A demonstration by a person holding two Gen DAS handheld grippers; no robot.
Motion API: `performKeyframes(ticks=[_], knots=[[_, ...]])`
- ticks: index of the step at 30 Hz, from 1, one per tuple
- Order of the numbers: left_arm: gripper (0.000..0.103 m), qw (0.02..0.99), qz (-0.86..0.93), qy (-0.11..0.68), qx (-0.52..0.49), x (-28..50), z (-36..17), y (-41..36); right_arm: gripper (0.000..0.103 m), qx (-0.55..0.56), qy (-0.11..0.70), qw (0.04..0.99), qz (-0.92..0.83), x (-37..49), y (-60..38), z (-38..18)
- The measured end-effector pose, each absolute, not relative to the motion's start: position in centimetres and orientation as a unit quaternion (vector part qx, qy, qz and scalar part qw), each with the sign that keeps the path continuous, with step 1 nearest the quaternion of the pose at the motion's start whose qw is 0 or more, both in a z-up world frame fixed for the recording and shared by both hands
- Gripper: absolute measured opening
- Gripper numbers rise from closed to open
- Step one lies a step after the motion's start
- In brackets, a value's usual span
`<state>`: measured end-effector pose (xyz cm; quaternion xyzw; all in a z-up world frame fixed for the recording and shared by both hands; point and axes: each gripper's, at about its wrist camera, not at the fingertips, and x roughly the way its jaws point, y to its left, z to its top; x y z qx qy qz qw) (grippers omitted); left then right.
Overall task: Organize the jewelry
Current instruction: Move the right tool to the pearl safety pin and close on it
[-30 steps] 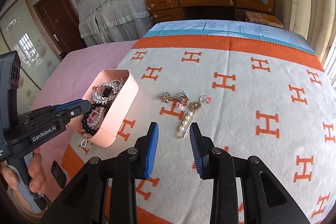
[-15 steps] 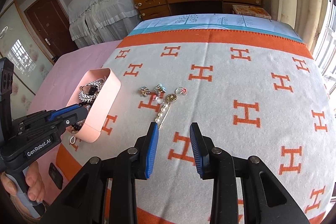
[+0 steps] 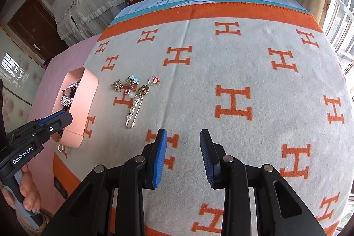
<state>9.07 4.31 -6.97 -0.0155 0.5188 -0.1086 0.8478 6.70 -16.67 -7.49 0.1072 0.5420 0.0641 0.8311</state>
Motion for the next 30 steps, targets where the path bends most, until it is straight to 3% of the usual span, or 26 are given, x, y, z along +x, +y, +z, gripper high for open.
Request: performKeyframes(ticks=[10, 30], knots=[[0.014, 0.800, -0.142, 0.582, -0.004, 15.0, -7.1, 2.4, 0.031, 0.110, 0.544, 0.827, 0.089, 8.5, -15.9, -7.1], [0.014, 0.807, -0.134, 0.571, -0.072, 15.2, -5.6, 5.9, 0.029, 0.061, 0.611, 0.782, 0.110, 14.0, -6.2, -8.6]])
